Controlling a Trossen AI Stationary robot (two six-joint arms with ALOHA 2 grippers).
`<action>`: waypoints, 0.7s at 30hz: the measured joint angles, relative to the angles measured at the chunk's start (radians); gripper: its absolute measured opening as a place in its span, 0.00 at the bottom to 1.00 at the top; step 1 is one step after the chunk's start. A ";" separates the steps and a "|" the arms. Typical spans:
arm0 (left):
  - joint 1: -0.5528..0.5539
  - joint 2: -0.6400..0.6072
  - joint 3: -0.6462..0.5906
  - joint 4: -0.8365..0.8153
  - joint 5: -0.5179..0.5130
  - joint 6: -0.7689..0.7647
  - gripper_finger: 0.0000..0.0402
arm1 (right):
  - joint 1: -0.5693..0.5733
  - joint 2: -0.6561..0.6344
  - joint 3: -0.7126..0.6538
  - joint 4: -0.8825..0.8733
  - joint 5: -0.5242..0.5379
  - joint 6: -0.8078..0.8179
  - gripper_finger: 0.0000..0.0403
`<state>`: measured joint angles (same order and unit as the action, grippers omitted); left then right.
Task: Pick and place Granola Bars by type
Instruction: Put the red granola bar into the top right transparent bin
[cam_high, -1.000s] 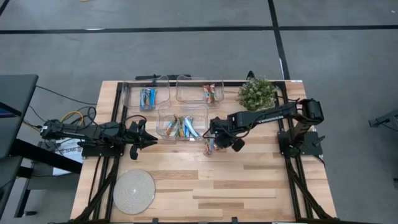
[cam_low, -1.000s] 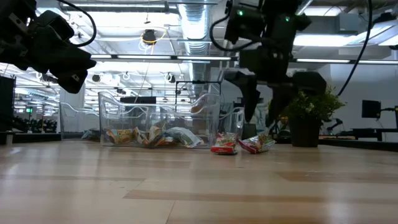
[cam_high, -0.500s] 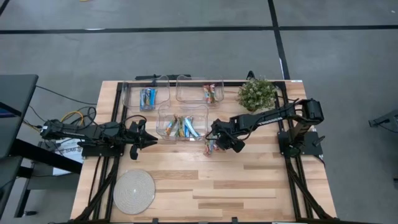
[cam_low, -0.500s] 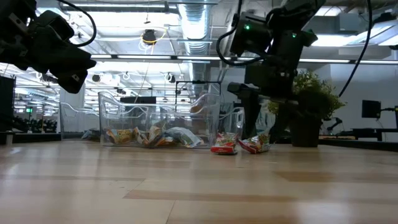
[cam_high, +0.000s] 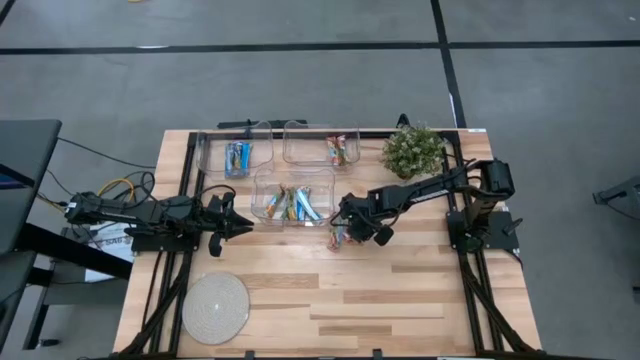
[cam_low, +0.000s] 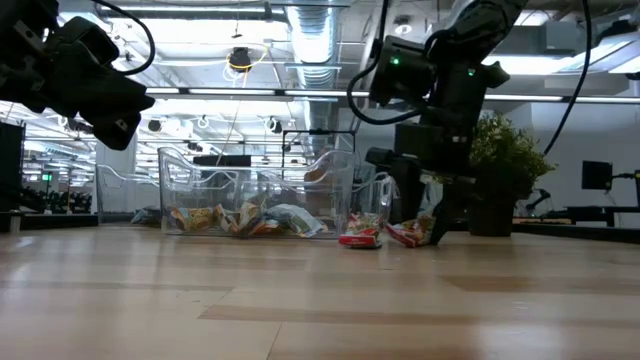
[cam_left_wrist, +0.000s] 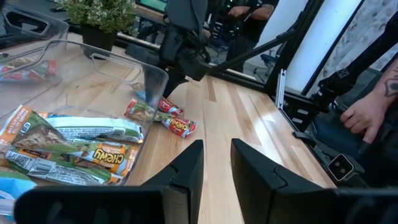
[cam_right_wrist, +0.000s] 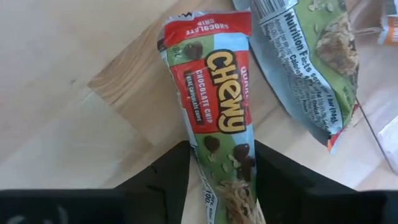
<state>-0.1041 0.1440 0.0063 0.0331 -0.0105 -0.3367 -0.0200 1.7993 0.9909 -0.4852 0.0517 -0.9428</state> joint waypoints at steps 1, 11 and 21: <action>0.000 0.000 0.000 0.000 0.000 0.000 0.18 | 0.000 0.001 0.000 -0.001 0.001 0.000 0.37; 0.000 0.000 0.000 0.000 0.000 0.000 0.18 | 0.000 0.003 -0.001 -0.017 -0.002 0.058 0.20; 0.000 0.000 0.000 0.000 0.000 0.000 0.18 | -0.002 -0.036 -0.003 -0.017 0.005 0.137 0.16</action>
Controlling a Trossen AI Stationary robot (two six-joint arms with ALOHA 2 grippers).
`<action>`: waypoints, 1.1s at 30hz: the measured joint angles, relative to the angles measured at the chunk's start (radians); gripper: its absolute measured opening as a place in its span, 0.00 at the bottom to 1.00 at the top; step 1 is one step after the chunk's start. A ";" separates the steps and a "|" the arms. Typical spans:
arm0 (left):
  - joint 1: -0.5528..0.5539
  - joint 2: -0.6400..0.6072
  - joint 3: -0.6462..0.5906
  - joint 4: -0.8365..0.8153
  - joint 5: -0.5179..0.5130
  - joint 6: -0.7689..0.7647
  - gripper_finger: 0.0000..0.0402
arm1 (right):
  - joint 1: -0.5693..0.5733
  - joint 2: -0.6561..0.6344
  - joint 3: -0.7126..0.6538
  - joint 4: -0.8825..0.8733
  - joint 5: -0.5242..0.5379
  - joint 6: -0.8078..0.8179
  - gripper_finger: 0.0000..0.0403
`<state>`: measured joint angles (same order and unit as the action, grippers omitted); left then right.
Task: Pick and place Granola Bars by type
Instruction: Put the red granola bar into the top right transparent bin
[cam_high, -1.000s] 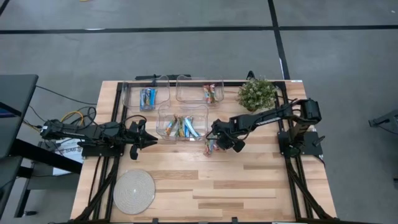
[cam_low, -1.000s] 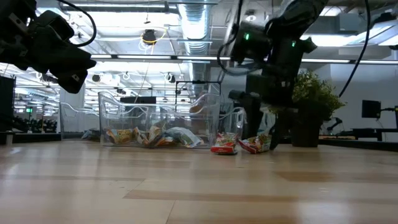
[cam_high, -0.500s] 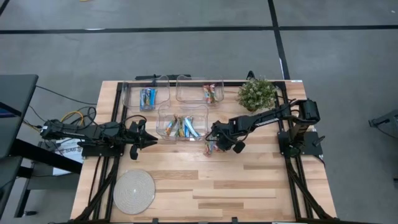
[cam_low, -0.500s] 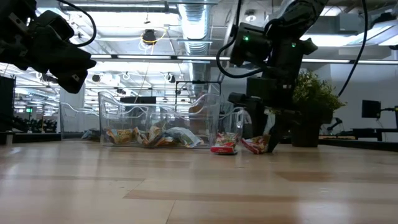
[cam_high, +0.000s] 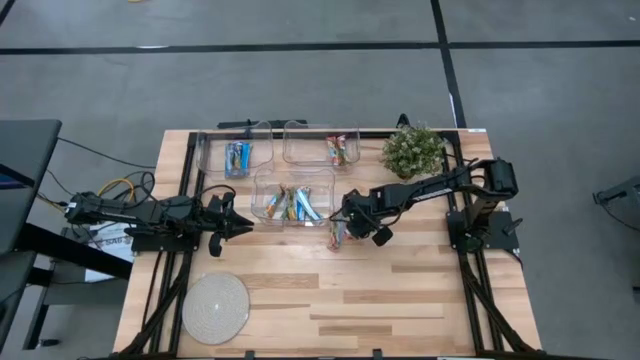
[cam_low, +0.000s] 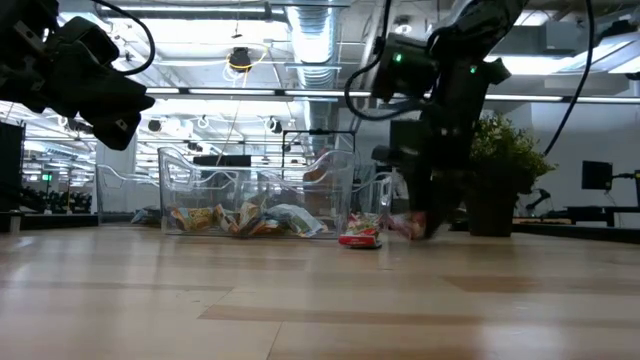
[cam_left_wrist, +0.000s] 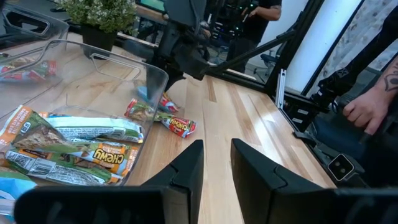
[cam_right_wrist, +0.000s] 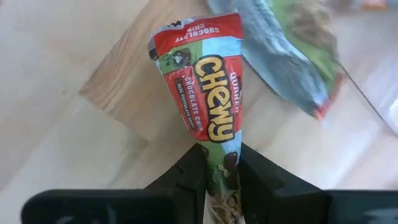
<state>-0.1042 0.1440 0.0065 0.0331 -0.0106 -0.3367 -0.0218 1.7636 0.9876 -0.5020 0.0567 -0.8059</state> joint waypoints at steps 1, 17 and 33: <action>0.000 0.000 0.000 0.000 0.000 0.000 0.18 | 0.000 -0.012 -0.001 -0.008 0.001 0.023 0.16; 0.000 0.000 0.000 0.000 0.000 0.000 0.18 | 0.002 -0.223 0.004 0.002 -0.002 0.220 0.16; 0.000 0.000 0.000 0.000 0.000 0.000 0.18 | -0.040 -0.437 0.004 0.245 -0.005 0.575 0.16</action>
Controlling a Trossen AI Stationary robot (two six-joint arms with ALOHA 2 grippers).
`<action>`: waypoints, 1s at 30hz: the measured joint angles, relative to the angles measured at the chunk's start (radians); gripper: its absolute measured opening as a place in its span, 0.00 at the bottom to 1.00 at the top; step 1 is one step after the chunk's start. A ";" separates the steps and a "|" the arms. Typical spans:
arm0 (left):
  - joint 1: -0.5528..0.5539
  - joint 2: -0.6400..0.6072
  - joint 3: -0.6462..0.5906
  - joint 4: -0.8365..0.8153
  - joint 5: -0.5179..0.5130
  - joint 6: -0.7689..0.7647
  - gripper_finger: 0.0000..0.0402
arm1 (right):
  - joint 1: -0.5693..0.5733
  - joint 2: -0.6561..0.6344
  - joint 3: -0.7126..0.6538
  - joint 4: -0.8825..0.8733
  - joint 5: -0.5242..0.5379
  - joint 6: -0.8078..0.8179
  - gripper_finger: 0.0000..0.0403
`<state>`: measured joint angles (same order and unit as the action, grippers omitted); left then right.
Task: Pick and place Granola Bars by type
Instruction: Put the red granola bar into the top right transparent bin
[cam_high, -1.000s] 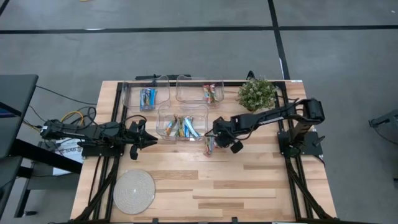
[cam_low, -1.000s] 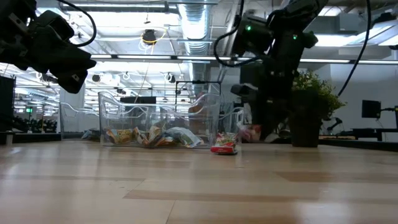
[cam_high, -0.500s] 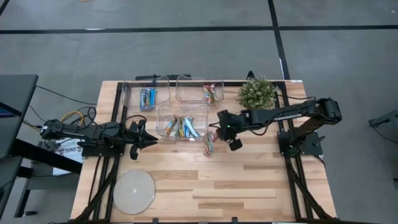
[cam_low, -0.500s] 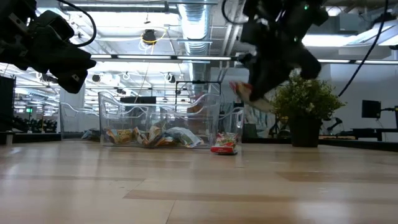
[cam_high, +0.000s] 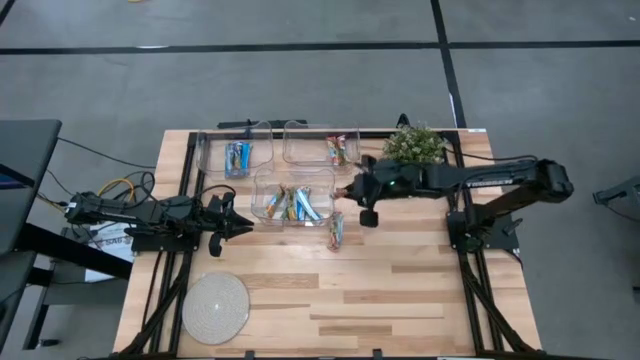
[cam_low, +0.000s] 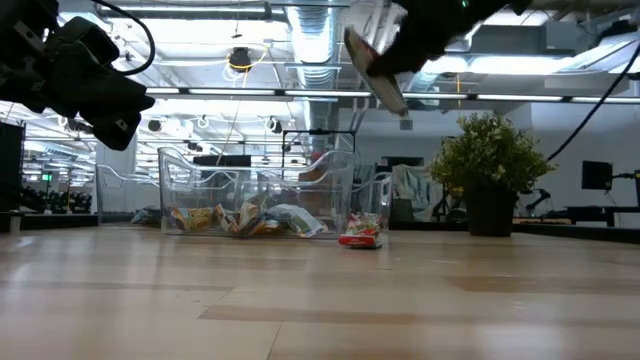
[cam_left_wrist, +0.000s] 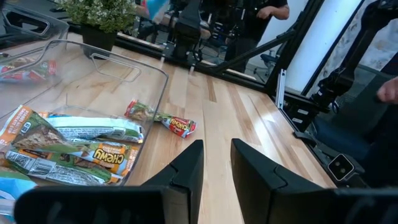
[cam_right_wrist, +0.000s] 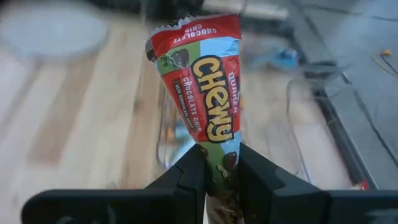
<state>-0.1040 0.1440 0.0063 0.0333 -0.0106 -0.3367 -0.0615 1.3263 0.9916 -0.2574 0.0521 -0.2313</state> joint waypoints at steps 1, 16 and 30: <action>0.000 0.000 0.000 0.000 0.000 0.000 0.18 | -0.004 -0.008 0.000 0.023 0.000 0.035 0.16; 0.000 0.000 0.000 0.000 0.000 0.000 0.18 | -0.020 -0.031 0.000 0.478 0.000 0.417 0.16; 0.000 0.000 0.000 0.000 0.000 0.000 0.18 | -0.096 0.032 0.054 0.449 -0.001 0.426 0.16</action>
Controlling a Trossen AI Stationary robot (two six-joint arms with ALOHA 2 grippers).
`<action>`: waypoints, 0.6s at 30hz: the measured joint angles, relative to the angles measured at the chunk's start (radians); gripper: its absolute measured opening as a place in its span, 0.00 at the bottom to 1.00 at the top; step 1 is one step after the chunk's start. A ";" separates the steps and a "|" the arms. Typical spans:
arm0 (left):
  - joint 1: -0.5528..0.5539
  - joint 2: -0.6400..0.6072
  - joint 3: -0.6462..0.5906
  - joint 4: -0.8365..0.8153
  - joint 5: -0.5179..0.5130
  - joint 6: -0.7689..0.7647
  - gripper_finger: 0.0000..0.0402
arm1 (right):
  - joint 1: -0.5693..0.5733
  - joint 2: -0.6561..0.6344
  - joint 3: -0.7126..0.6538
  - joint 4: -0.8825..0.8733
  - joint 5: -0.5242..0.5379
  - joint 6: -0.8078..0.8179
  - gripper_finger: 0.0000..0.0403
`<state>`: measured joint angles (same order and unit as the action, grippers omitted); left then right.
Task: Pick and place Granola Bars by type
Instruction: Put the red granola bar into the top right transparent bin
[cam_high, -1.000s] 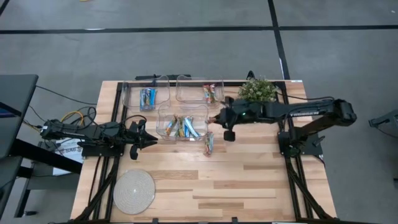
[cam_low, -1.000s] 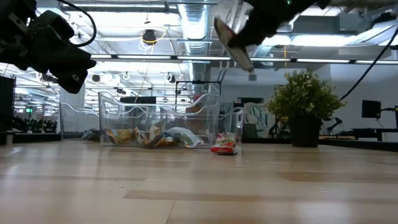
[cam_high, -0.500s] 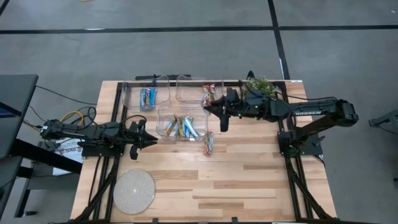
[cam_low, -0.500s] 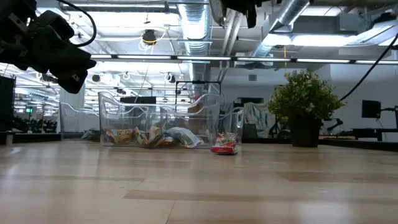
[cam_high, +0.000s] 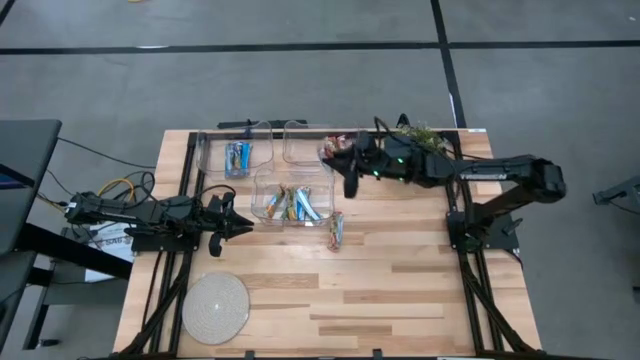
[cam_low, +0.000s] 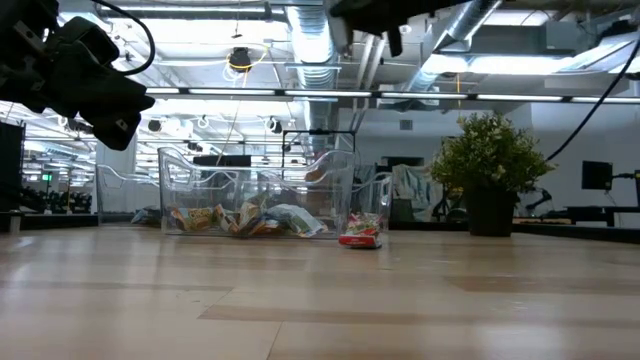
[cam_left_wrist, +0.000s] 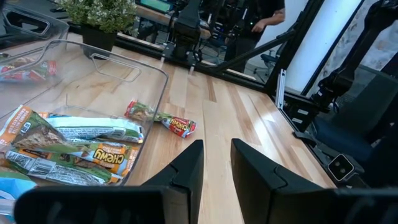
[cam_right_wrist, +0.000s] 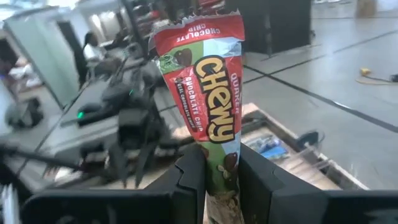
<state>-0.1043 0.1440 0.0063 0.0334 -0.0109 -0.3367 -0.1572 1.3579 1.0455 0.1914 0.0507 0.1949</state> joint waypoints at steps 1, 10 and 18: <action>0.000 0.000 0.000 0.000 0.000 0.000 0.18 | -0.013 0.020 0.025 -0.003 0.000 0.013 0.16; 0.000 0.000 0.000 0.000 0.000 0.000 0.18 | -0.141 0.241 0.319 -0.161 0.000 0.052 0.16; 0.000 0.000 0.000 0.000 0.000 0.000 0.18 | -0.238 0.438 0.609 -0.390 0.001 0.166 0.16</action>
<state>-0.1043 0.1440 0.0065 0.0332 -0.0113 -0.3367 -0.3956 1.7957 1.6544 -0.1981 0.0514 0.3612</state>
